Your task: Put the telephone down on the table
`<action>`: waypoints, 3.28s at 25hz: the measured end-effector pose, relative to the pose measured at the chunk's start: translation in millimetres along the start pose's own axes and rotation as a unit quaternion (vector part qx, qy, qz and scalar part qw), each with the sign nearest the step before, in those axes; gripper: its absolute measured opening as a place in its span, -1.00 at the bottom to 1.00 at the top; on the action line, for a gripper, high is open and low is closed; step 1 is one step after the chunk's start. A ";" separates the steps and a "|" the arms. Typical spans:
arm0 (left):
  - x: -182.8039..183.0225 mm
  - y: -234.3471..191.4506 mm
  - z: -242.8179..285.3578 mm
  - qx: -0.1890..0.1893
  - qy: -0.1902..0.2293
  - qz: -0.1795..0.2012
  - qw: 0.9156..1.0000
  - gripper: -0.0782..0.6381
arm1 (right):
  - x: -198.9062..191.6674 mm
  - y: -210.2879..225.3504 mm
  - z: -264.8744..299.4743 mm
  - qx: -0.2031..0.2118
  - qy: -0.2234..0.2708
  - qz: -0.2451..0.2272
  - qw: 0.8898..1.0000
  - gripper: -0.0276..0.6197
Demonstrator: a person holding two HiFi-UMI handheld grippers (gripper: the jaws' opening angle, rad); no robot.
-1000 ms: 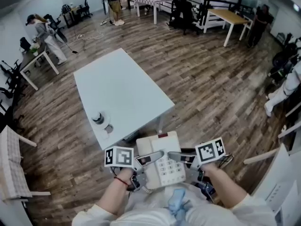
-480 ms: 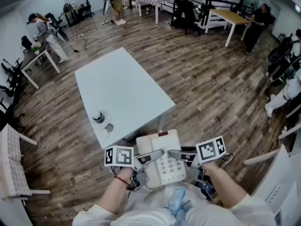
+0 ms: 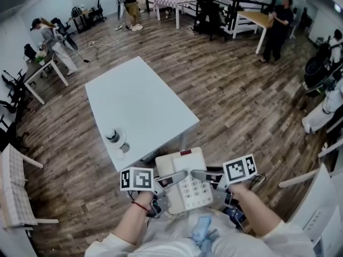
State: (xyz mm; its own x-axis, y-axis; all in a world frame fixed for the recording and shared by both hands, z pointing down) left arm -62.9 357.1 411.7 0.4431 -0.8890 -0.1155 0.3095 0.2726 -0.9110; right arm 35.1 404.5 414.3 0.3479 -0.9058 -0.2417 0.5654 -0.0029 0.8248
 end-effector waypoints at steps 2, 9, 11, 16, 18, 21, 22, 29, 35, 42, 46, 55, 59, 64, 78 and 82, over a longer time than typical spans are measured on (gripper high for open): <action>-1.0 0.7 -0.1 0.000 0.000 -0.001 1.000 0.50 | -1.0 -0.2 0.1 0.000 -0.001 0.002 1.000 -0.05; -2.2 -1.3 2.1 0.001 0.004 -0.006 1.000 0.50 | -1.6 3.8 0.3 -0.005 -0.003 0.001 1.000 -0.05; -1.6 -1.6 4.2 0.002 0.008 -0.007 1.000 0.50 | -1.1 6.2 -0.7 -0.004 -0.006 0.000 1.000 -0.05; 5.8 0.2 5.8 0.007 0.015 -0.006 1.000 0.50 | 8.7 7.8 -1.7 0.004 -0.011 -0.010 1.000 -0.05; 12.0 1.0 5.8 0.009 0.019 -0.006 1.000 0.50 | 15.8 8.5 -1.9 0.005 -0.013 -0.014 1.000 -0.05; 21.1 1.0 6.2 0.009 0.025 -0.007 1.000 0.50 | 25.0 11.5 -3.1 -0.001 -0.015 -0.013 1.000 -0.05; 24.3 0.9 6.1 0.008 0.026 -0.008 1.000 0.50 | 28.6 11.7 -2.5 0.001 -0.015 -0.014 1.000 -0.05; 63.6 -14.3 -2.7 0.006 0.030 -0.019 0.999 0.50 | 69.4 19.5 14.3 0.002 -0.027 -0.011 1.000 -0.05; 127.4 -33.2 -13.6 0.004 0.035 -0.025 0.999 0.50 | 133.3 31.2 33.8 -0.004 -0.033 -0.008 0.999 -0.05; 209.2 -49.3 -40.6 0.006 0.042 -0.023 0.999 0.50 | 218.3 32.0 61.7 -0.003 -0.031 -0.020 0.999 -0.05; 239.2 -58.2 -58.8 0.007 0.047 -0.017 0.999 0.50 | 249.1 27.8 78.0 -0.008 -0.028 -0.020 0.999 -0.05; 282.2 -73.4 -83.6 0.003 0.068 -0.027 0.997 0.50 | 297.7 24.1 102.2 -0.016 -0.042 -0.025 0.999 -0.05; 299.6 -79.7 -89.1 -0.002 0.086 -0.039 0.996 0.50 | 319.0 25.9 108.4 -0.022 -0.056 -0.030 0.998 -0.05; 329.3 -90.9 -93.7 -0.001 0.116 -0.054 0.992 0.50 | 355.3 33.0 121.5 -0.015 -0.074 -0.053 0.996 -0.05; 427.2 -166.0 -106.6 0.022 0.175 -0.081 0.981 0.50 | 464.2 83.5 198.3 0.029 -0.148 -0.096 0.984 -0.05; 444.6 -183.7 -108.5 0.026 0.183 -0.090 0.979 0.50 | 483.2 95.1 216.1 0.038 -0.167 -0.096 0.981 -0.05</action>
State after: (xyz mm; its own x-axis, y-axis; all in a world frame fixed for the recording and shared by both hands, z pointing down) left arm -14.0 -128.1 484.7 0.0490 -0.9939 -0.0984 0.4022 0.1098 -0.9090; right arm 95.4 -125.0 486.4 -0.0312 -0.9739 -0.2249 0.5346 -0.2064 0.8195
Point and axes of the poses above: the fingertips, and each gripper's own axes: z forward along the fingers, y to its right, x out of its top, the point moved 3 cm from there along -z, backward along the fingers, and after that the axes turned 15 degrees about -y, right-handed, at the moved point
